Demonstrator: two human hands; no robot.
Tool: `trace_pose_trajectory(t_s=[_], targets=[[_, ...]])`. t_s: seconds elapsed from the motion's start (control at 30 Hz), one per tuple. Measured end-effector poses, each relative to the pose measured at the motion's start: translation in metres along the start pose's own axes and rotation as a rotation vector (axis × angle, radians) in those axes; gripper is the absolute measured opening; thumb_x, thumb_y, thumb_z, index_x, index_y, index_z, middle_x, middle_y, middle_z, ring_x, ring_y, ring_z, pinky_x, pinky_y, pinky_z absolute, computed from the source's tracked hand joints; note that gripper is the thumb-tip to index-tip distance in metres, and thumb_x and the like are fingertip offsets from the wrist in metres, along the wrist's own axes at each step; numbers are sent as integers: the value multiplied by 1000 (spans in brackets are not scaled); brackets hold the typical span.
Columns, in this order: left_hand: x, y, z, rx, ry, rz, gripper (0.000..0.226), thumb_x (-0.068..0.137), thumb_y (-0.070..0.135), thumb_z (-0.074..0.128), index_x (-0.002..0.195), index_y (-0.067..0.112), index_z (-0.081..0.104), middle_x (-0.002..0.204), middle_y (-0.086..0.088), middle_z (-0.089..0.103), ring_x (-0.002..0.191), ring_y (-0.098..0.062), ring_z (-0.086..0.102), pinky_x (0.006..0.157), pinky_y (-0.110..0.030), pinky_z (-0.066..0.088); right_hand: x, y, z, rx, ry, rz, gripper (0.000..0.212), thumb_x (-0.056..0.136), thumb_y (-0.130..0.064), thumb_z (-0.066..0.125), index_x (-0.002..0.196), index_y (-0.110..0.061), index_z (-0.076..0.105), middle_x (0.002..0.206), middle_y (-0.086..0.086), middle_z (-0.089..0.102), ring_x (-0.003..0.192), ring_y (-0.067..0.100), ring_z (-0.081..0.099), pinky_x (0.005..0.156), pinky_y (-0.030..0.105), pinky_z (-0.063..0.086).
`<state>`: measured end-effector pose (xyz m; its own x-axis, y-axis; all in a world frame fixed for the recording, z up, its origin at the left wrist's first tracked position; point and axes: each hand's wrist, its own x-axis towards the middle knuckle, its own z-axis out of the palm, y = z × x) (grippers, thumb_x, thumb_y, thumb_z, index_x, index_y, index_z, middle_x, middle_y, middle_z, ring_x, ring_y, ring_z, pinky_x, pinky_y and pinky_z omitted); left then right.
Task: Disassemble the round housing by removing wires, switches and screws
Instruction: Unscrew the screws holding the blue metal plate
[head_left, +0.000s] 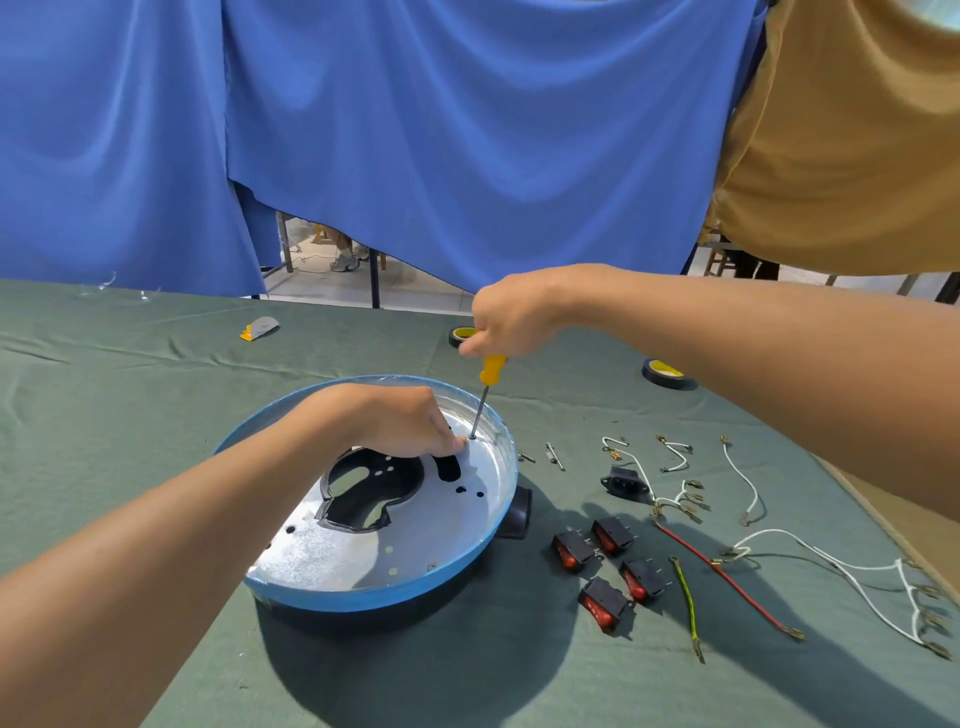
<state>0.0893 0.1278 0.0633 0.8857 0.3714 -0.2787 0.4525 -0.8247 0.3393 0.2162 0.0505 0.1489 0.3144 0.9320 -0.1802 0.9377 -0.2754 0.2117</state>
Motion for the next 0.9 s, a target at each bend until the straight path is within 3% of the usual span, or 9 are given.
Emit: trace_pose_trajectory(t_s=[0.07, 0.13, 0.27, 0.33, 0.4, 0.53, 0.63, 0.77, 0.9], targets=[[1, -1, 0, -12, 8, 6, 47, 100, 44, 48, 71, 8, 54, 97, -19, 54, 74, -25, 41, 88, -50, 44, -1, 1, 0, 34, 52, -44, 33, 94, -38, 54, 87, -6, 64, 79, 7, 56, 71, 26, 46, 54, 29, 32], [1, -2, -1, -2, 11, 0, 49, 99, 45, 49, 66, 10, 56, 92, -16, 52, 75, -27, 40, 92, -51, 43, -4, 1, -2, 94, 69, -89, 24, 88, -35, 65, 99, -14, 66, 92, 4, 65, 79, 23, 57, 55, 26, 39], [1, -4, 0, -12, 17, -10, 53, 98, 46, 50, 57, 13, 54, 65, -2, 41, 76, -30, 40, 84, -45, 43, -1, -2, -6, 100, -2, -99, 35, 85, -40, 67, 103, -10, 66, 100, 11, 69, 80, 27, 60, 59, 28, 42], [1, -3, 0, -8, 2, -11, 58, 99, 45, 50, 48, 19, 57, 65, 4, 44, 79, -30, 44, 88, -47, 44, 1, -2, -4, 78, -9, -36, 53, 89, -58, 53, 88, -7, 66, 80, 9, 65, 68, 28, 57, 58, 28, 40], [1, -2, 0, -1, -5, -13, 58, 99, 45, 49, 46, 24, 59, 65, 2, 43, 79, -28, 46, 95, -50, 44, 2, -2, -3, 56, 10, 13, 58, 94, -57, 42, 68, -10, 63, 63, 4, 57, 57, 24, 49, 53, 26, 38], [3, -4, 1, -3, -8, -15, 55, 99, 46, 49, 49, 24, 58, 68, -1, 45, 78, -24, 46, 93, -49, 45, 0, -2, -3, 67, 27, -31, 29, 88, -36, 61, 80, -9, 67, 78, 11, 64, 68, 28, 52, 53, 27, 38], [3, -5, 1, -8, -1, 2, 59, 99, 46, 50, 44, 25, 60, 69, 0, 47, 77, -26, 44, 94, -51, 44, 0, -3, -3, 149, -6, -70, 23, 83, -32, 70, 95, -12, 67, 99, 12, 70, 74, 26, 58, 61, 29, 45], [3, -4, 3, -5, -1, 25, 59, 100, 44, 48, 44, 32, 63, 67, 1, 45, 76, -24, 43, 87, -48, 45, 1, -3, -2, 115, -12, 28, 56, 92, -59, 48, 68, -9, 60, 55, 2, 56, 46, 20, 45, 48, 23, 40], [3, -5, 4, -7, 8, 27, 57, 100, 44, 48, 47, 28, 63, 69, -6, 42, 76, -24, 42, 89, -51, 44, 3, -6, 2, 80, 66, 31, 34, 90, -37, 57, 69, -11, 65, 67, 5, 61, 57, 23, 49, 49, 25, 38]])
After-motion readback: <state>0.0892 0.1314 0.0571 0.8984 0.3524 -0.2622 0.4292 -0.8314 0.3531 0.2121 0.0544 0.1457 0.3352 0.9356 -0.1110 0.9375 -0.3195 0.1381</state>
